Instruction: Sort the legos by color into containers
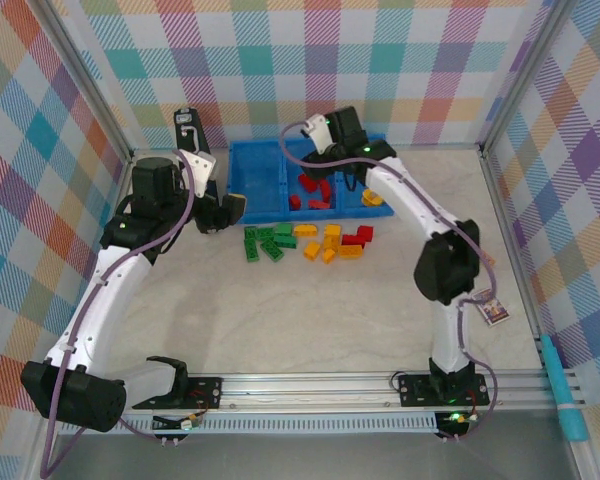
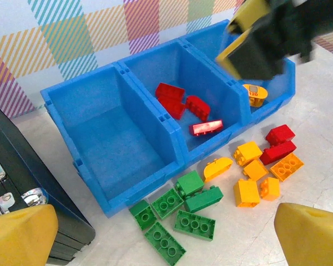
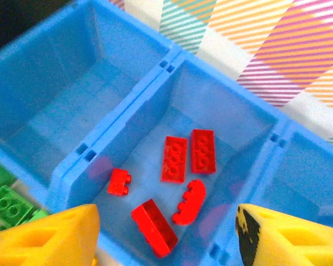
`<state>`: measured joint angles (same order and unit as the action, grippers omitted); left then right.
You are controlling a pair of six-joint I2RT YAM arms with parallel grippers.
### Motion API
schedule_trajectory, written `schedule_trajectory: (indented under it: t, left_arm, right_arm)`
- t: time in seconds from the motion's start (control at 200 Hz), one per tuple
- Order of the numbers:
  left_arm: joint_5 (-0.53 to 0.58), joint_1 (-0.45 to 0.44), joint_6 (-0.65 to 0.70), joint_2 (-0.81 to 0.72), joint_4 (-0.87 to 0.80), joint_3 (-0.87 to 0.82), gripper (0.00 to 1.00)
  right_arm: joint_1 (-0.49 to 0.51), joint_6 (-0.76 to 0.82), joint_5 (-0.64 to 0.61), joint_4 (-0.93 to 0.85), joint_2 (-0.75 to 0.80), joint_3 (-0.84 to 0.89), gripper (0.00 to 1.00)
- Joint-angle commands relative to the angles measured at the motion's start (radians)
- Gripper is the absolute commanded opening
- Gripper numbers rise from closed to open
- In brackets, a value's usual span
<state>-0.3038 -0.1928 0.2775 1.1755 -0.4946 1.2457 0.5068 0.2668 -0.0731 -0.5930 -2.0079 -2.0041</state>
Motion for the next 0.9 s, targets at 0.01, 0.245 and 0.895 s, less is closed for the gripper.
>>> schedule_trajectory:
  t: [0.01, 0.245, 0.895]
  left_arm:
    - [-0.03, 0.018, -0.006, -0.008, 0.025, -0.015, 1.0]
    - [-0.056, 0.018, -0.019, -0.005, 0.031, -0.011, 1.0]
    - [-0.047, 0.018, -0.027, -0.028, 0.042, -0.022, 1.0]
  right_arm:
    - [-0.03, -0.018, 0.054, -0.118, 0.099, 0.144, 0.67]
    - [-0.034, 0.254, 0.254, -0.234, 0.235, 0.35, 0.7]
    - [-0.125, 0.339, 0.273, -0.411, -0.019, 0.218, 0.67]
